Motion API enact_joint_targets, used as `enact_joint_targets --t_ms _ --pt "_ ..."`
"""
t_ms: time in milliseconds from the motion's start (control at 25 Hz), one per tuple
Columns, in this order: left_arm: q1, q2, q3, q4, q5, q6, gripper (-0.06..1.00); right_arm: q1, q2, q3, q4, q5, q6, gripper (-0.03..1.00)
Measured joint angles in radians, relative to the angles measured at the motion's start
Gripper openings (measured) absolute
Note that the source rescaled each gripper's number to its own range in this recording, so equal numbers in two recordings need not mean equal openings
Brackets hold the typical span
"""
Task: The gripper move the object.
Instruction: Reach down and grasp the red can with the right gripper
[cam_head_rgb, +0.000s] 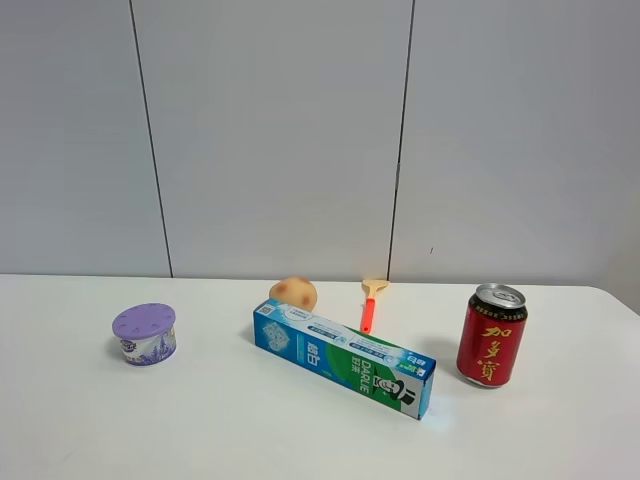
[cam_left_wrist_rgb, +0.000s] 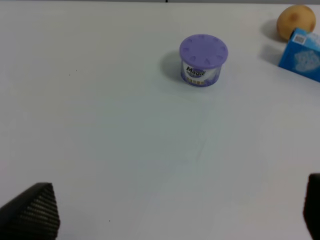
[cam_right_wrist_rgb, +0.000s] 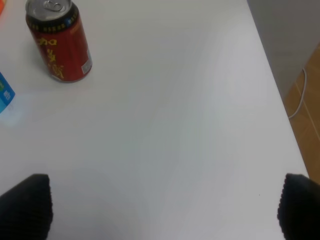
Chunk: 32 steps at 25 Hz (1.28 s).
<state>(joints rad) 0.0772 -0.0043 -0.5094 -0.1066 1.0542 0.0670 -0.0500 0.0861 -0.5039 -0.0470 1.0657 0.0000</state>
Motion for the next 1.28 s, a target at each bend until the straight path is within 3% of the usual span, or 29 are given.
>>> enact_joint_targets --t_ms 40,920,1120,1280 --pt "0.000 0.000 0.000 0.000 0.000 0.000 1.00 0.000 0.000 0.000 0.000 0.000 0.000 0.72" --pt "0.000 0.000 0.000 0.000 0.000 0.000 1.00 0.000 0.008 0.000 0.000 0.000 0.000 0.72" --pt "0.000 0.000 0.000 0.000 0.000 0.000 1.00 0.000 0.151 -0.038 0.000 0.005 0.000 0.72" --pt "0.000 0.000 0.000 0.000 0.000 0.000 1.00 0.000 0.330 -0.171 0.000 0.004 0.000 0.72"
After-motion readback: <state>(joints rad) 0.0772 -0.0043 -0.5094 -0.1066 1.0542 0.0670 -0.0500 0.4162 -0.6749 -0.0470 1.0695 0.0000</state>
